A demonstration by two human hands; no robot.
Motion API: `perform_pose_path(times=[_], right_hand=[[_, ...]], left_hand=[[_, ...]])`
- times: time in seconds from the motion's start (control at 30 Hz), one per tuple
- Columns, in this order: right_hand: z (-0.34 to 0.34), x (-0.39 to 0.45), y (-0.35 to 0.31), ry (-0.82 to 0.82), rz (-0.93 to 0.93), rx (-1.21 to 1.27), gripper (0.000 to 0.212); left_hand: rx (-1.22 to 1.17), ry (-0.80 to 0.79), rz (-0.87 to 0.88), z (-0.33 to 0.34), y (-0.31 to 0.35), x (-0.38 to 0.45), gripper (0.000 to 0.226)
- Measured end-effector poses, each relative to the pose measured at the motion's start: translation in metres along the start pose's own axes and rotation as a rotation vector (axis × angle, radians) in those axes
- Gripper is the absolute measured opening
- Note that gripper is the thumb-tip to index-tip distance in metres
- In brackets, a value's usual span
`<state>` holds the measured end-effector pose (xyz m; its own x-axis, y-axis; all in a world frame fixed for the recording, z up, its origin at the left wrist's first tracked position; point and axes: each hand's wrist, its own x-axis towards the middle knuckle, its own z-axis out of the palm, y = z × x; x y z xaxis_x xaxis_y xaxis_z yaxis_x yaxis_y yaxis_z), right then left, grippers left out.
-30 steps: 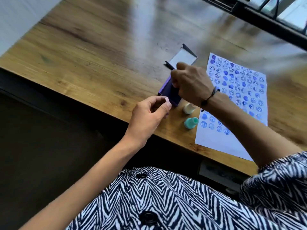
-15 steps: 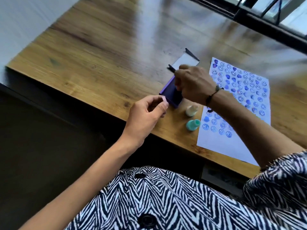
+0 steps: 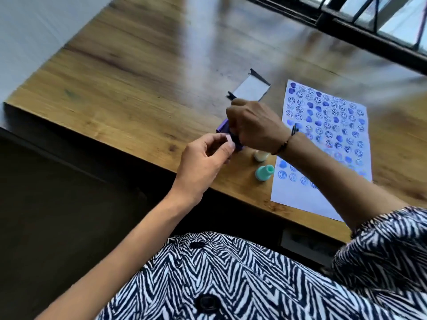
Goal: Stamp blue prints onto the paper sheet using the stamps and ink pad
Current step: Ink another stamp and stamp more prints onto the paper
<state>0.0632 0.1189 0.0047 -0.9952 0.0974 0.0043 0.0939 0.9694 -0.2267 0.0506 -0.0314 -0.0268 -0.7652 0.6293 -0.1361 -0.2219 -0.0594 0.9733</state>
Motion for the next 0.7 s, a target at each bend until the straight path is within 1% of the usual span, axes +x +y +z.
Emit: perform_pose_path(times=[0.07,0.2,0.27,0.33,0.43,0.5,0.53,0.6,0.7], right_hand=[[0.0,0.002,0.001,-0.022,0.008,0.004,0.008],[0.001,0.006,0.004,0.007,0.023,0.069,0.01],[0.0,0.007,0.008,0.01,0.052,0.063,0.012],[0.0,0.008,0.011,0.038,0.094,0.075,0.013],[-0.003,0.009,0.013,0.014,0.127,0.106,0.014],[-0.009,0.003,0.016,0.056,0.181,0.188,0.016],[-0.016,-0.003,0.02,0.122,0.219,0.245,0.019],[-0.03,-0.025,0.029,0.26,0.342,0.34,0.015],[-0.038,-0.081,0.043,0.344,0.565,0.426,0.016]], left_hand=[[-0.002,0.004,-0.008,0.001,-0.001,-0.001,0.015],[0.004,0.009,-0.013,0.005,0.001,0.0,0.012],[0.013,0.01,-0.013,0.006,0.002,-0.001,0.013],[0.019,-0.004,-0.012,0.008,0.004,-0.001,0.015],[0.061,-0.042,0.002,0.011,0.006,-0.003,0.011],[0.112,-0.067,0.016,0.015,0.008,-0.005,0.005],[0.148,-0.082,0.033,0.019,0.011,-0.007,0.009],[0.217,-0.161,0.067,0.029,0.015,-0.014,0.018],[0.387,-0.377,0.209,0.053,0.018,-0.029,0.027]])
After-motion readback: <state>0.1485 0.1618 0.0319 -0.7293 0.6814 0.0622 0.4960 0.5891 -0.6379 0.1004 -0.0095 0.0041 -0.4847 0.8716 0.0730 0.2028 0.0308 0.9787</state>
